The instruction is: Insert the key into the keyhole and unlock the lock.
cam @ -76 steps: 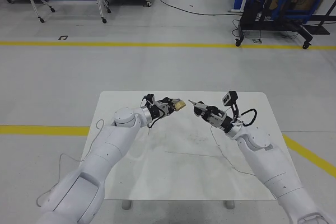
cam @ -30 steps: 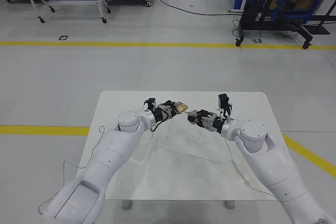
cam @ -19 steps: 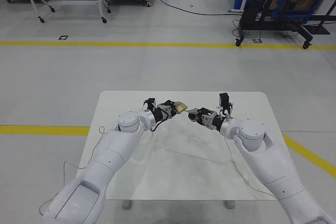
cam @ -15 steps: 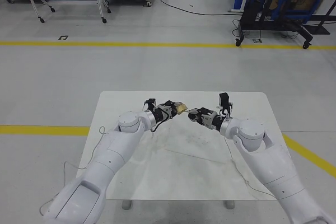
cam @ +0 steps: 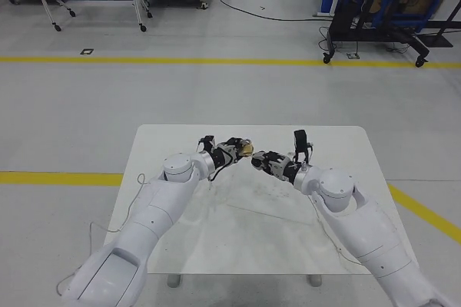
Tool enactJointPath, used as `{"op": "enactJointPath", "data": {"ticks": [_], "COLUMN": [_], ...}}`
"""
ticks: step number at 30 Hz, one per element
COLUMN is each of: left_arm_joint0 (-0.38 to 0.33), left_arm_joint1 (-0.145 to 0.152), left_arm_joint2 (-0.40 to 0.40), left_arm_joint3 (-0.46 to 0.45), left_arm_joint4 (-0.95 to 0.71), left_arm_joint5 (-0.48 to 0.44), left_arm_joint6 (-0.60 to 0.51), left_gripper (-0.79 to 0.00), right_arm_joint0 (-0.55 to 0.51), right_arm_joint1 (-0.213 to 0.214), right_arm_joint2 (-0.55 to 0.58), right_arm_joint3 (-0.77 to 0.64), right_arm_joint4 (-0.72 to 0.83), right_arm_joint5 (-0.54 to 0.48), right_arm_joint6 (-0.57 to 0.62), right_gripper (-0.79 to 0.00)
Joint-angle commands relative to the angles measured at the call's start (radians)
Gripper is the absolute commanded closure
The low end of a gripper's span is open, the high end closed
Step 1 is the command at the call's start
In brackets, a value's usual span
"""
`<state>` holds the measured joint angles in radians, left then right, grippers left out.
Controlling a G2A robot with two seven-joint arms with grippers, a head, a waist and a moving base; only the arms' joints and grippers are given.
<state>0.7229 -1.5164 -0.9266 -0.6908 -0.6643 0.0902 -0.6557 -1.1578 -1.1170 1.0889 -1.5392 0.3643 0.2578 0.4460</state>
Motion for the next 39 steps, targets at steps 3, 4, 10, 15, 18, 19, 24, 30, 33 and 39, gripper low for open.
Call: {"op": "enactJointPath", "data": {"ticks": [3,4,10,15,18,19,24,30,33,39], "left_arm_joint0": [0.001,0.001,0.001,0.003,0.024,0.029,0.044,0.062,0.07,0.079], "left_arm_joint1": [-0.001,-0.001,-0.002,-0.001,0.002,0.004,0.018,0.033,0.035,0.039], "left_arm_joint2": [-0.002,-0.002,-0.006,-0.007,-0.012,-0.015,-0.044,-0.09,-0.101,-0.11], "left_arm_joint3": [-0.002,-0.003,-0.004,-0.006,-0.041,-0.051,-0.093,-0.124,-0.134,-0.151], "left_arm_joint4": [0.019,0.02,0.031,0.032,0.043,0.048,0.058,0.017,-0.006,0.003], "left_arm_joint5": [-0.007,-0.007,-0.009,-0.01,-0.003,-0.003,-0.016,-0.004,0.021,0.017], "left_arm_joint6": [0.017,0.018,0.024,0.028,0.035,0.033,-0.024,-0.12,-0.147,-0.147], "left_gripper": [0.0,0.0,0.0,0.0,0.0,0.0,0.0,0.0,0.0,0.0], "right_arm_joint0": [-0.035,-0.045,-0.095,-0.113,-0.113,-0.113,-0.125,-0.177,-0.176,-0.167], "right_arm_joint1": [0.005,0.006,0.008,0.007,0.007,0.007,0.007,0.012,0.014,0.008], "right_arm_joint2": [0.019,0.026,0.047,0.058,0.058,0.058,0.073,0.148,0.163,0.149], "right_arm_joint3": [-0.032,-0.041,-0.084,-0.096,-0.096,-0.096,-0.102,-0.12,-0.101,-0.118], "right_arm_joint4": [-0.07,-0.086,-0.156,-0.156,-0.156,-0.156,-0.119,-0.035,-0.043,-0.089], "right_arm_joint5": [-0.057,-0.071,-0.113,-0.133,-0.133,-0.133,-0.166,-0.301,-0.296,-0.257], "right_arm_joint6": [-0.048,-0.069,-0.136,-0.147,-0.147,-0.147,-0.128,-0.074,-0.054,-0.094], "right_gripper": [0.0,0.0,0.0,0.0,0.0,0.0,0.0,0.0,0.0,0.0]}}
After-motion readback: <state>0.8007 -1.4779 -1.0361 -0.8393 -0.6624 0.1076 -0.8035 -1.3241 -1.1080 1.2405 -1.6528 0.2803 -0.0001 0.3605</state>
